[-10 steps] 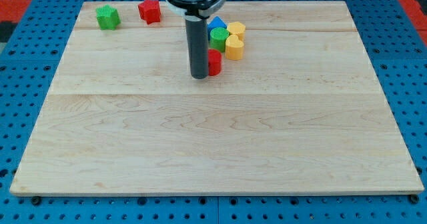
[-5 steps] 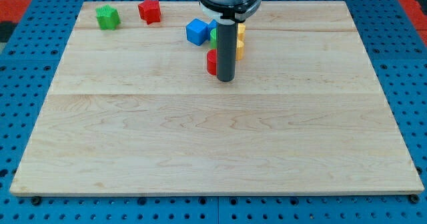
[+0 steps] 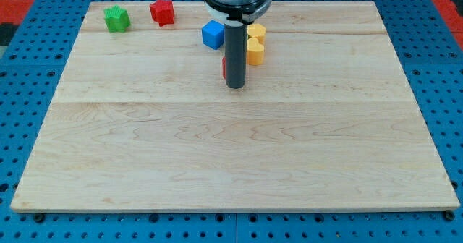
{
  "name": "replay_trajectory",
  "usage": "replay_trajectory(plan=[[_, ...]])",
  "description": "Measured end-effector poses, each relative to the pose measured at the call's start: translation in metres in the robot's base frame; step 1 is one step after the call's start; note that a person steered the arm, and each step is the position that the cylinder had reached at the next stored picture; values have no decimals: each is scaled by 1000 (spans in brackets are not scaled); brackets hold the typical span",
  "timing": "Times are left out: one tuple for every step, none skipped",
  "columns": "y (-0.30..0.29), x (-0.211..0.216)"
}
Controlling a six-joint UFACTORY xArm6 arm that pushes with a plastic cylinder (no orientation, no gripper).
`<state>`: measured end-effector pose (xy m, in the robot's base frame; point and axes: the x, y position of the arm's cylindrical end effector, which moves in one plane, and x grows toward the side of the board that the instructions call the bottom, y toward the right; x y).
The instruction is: Push the red circle closer to group of blocks
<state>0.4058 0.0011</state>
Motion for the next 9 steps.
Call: replay_trajectory(plan=[[0, -2], [0, -4], [0, -8], [0, -9], [0, -13], [0, -16], [0, -17], [0, -24], [4, -30]])
